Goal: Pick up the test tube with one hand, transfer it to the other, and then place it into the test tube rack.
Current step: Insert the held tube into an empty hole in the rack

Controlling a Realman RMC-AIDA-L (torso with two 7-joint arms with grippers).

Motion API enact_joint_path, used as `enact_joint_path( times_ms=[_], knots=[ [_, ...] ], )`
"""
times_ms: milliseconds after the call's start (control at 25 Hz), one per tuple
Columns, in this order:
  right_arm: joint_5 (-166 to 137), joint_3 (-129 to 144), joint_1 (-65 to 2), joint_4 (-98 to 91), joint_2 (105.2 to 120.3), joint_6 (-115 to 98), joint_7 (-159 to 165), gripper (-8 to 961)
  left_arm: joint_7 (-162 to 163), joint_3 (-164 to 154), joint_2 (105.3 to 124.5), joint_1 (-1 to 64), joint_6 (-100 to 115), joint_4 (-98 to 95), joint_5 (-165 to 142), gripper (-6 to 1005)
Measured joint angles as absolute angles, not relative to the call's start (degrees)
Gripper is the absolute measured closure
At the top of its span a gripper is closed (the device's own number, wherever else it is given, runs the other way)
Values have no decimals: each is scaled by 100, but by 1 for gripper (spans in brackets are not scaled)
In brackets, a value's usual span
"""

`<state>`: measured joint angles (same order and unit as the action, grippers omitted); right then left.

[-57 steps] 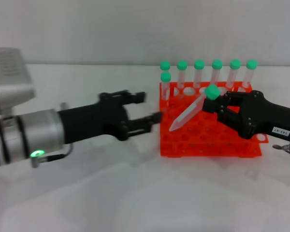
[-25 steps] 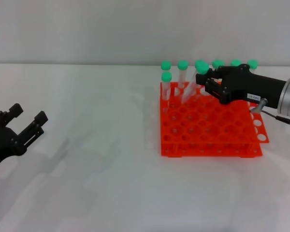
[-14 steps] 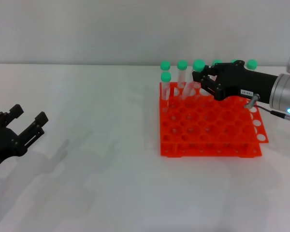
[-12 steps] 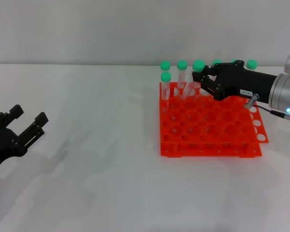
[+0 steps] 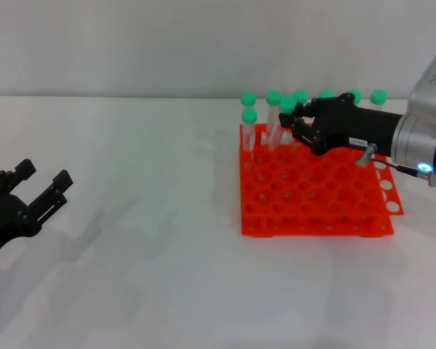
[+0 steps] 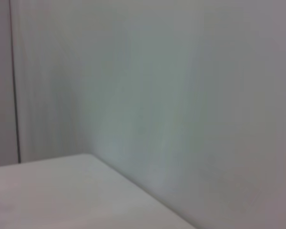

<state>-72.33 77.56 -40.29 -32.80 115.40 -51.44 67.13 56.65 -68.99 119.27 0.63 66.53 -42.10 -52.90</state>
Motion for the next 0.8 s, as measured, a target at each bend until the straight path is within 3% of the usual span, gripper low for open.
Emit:
enact_joint_path(
  times_ms=[800],
  knots=[
    [-7188,8611,-4492,-3275,11621,-4389,6772,762,5642,-6900,11927,111,6661,-4050,-5291,279]
  ],
)
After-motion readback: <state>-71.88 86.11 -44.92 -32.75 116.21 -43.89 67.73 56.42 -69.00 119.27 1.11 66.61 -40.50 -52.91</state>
